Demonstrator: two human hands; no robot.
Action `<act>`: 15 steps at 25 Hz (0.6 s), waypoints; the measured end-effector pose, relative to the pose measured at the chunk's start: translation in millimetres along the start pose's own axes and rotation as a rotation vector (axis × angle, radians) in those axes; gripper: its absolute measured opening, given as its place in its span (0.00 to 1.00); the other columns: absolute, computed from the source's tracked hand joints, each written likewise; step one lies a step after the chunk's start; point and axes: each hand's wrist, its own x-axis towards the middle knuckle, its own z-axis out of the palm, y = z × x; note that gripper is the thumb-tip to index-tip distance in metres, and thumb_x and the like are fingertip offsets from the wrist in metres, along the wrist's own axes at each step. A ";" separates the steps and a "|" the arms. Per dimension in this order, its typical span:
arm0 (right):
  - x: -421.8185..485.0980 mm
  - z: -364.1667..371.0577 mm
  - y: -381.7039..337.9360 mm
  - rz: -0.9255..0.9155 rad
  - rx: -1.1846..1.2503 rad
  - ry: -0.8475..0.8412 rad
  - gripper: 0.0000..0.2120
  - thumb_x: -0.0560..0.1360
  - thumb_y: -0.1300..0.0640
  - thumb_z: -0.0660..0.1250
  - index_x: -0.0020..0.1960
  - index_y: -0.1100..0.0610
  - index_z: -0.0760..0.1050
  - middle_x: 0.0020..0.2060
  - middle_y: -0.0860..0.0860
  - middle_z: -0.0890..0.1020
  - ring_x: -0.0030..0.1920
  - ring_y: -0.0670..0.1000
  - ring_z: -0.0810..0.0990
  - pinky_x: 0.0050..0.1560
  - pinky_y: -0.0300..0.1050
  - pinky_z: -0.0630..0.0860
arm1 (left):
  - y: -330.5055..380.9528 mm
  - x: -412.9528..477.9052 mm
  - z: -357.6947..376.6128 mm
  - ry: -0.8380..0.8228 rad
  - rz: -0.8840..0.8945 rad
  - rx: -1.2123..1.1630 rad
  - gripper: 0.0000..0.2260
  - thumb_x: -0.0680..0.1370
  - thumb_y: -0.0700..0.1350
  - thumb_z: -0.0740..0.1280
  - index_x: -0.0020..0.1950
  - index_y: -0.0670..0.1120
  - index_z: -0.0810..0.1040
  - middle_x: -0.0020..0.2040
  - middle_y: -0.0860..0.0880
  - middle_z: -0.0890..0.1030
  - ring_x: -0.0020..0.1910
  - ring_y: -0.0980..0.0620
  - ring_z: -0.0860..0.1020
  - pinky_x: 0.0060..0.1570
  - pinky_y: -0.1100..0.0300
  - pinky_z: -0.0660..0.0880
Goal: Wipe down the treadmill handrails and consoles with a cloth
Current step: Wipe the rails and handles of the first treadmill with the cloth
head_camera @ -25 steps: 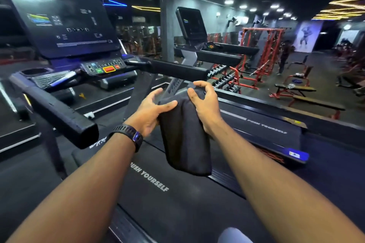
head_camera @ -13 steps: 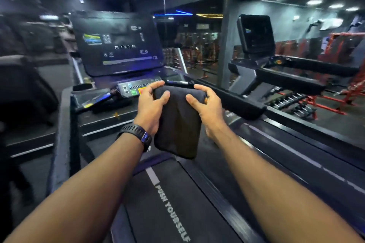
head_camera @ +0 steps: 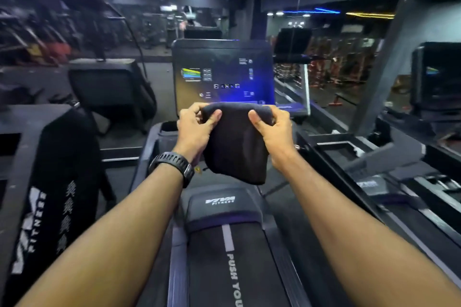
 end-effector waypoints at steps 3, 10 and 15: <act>36.5 37.2 10.5 0.095 0.202 -0.223 0.14 0.76 0.39 0.69 0.55 0.47 0.77 0.55 0.51 0.83 0.57 0.51 0.82 0.64 0.57 0.77 | -14.8 38.9 -9.3 0.018 -0.008 -0.072 0.02 0.82 0.46 0.65 0.51 0.49 0.75 0.49 0.47 0.81 0.48 0.52 0.79 0.54 0.51 0.78; 110.8 138.8 68.2 0.234 0.270 -0.413 0.25 0.74 0.54 0.75 0.66 0.57 0.69 0.59 0.54 0.82 0.58 0.53 0.82 0.62 0.54 0.78 | -55.6 146.9 -58.3 0.241 -0.109 -0.097 0.13 0.80 0.55 0.66 0.56 0.47 0.73 0.57 0.43 0.81 0.59 0.43 0.80 0.60 0.45 0.77; 162.3 200.9 84.4 0.084 0.229 -0.337 0.27 0.70 0.47 0.75 0.63 0.44 0.66 0.63 0.56 0.78 0.62 0.56 0.80 0.63 0.59 0.77 | -103.0 166.7 -118.3 0.012 -0.366 -0.040 0.46 0.62 0.57 0.82 0.74 0.49 0.64 0.65 0.48 0.78 0.60 0.50 0.80 0.59 0.50 0.79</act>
